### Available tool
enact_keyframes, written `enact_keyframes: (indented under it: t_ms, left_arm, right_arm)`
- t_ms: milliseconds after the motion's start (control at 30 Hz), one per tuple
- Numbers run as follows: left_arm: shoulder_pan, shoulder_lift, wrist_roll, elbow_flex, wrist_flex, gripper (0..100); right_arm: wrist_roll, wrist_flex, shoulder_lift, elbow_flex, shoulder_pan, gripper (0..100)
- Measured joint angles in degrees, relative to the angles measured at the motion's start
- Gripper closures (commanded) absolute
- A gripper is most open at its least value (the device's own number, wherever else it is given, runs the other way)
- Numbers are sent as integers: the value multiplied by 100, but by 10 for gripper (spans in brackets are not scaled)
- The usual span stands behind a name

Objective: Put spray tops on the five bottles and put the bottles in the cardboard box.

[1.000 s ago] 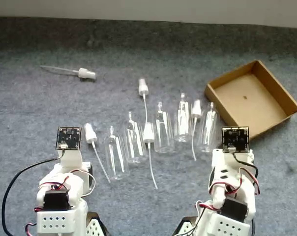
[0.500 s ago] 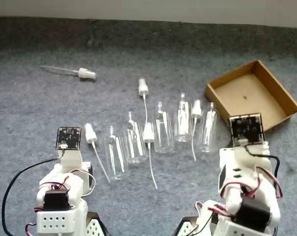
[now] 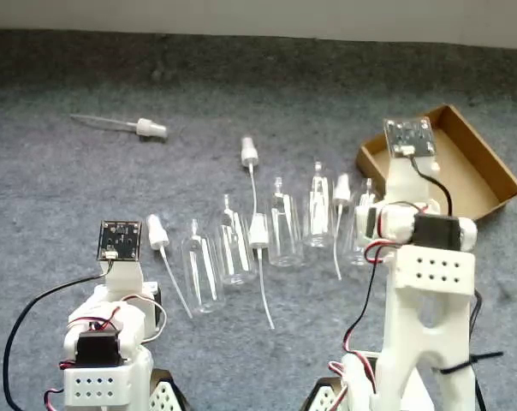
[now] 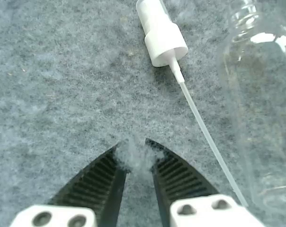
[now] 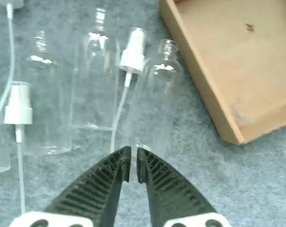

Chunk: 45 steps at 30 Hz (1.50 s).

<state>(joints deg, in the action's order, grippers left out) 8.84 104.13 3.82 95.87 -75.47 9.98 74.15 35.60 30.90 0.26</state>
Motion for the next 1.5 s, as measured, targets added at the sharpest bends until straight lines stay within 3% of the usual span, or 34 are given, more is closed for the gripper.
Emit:
enact_keyframes:
  t_ms: [400, 500, 967, 1200, 1500]
  left_arm:
    - [0, 0, 0, 0, 0, 995]
    - [0, 0, 0, 0, 0, 995]
    - [0, 0, 0, 0, 0, 995]
    - [0, 0, 0, 0, 0, 995]
    - [0, 0, 0, 0, 0, 995]
  right_arm:
    - [-993, 1073, -3429, -3138, -1081, 853]
    - [-1081, 1327, -4352, -4079, -1257, 802]
    - [-1301, 2356, -8211, -8237, -1266, 774]
    - [-1310, 2532, -9266, -9459, -1301, 774]
    - [-1310, 2585, -9398, -9635, -1301, 774]
